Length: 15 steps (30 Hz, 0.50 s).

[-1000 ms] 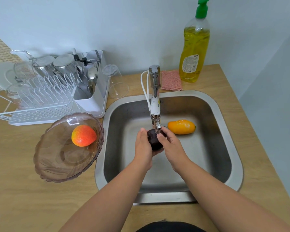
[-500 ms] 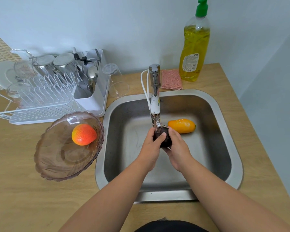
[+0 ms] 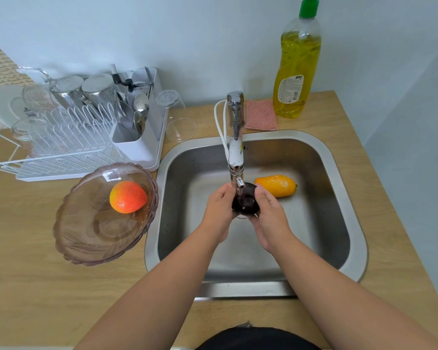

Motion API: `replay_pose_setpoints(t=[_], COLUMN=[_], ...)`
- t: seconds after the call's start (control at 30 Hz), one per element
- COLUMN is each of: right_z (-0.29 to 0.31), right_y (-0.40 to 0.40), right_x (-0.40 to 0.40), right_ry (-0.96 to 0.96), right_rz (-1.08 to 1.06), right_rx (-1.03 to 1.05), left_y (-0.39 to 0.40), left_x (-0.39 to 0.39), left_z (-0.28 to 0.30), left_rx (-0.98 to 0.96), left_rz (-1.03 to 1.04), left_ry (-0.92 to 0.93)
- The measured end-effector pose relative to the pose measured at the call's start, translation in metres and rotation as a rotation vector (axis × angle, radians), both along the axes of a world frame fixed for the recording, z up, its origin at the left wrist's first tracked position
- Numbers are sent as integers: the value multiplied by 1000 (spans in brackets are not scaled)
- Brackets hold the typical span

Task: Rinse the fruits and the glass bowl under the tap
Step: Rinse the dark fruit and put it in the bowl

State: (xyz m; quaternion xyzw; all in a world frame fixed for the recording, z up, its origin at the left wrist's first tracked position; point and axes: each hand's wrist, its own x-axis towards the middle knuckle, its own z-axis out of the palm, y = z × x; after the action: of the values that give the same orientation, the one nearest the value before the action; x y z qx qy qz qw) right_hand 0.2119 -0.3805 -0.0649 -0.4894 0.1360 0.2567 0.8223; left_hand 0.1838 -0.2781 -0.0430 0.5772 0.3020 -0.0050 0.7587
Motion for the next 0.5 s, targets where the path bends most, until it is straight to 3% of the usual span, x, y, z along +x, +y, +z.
replay_pose_setpoints(t=[0.23, 0.5], right_z=[-7, -7], right_y=[-5, -2], right_x=[1, -9], right_ry=[89, -44], right_rz=[-44, 26], right_rx=[26, -77], left_y=[-2, -9], left_x=[-15, 0], left_z=[3, 3], left_rx=[-23, 130], left_rz=[-198, 83], left_ry=[-54, 68])
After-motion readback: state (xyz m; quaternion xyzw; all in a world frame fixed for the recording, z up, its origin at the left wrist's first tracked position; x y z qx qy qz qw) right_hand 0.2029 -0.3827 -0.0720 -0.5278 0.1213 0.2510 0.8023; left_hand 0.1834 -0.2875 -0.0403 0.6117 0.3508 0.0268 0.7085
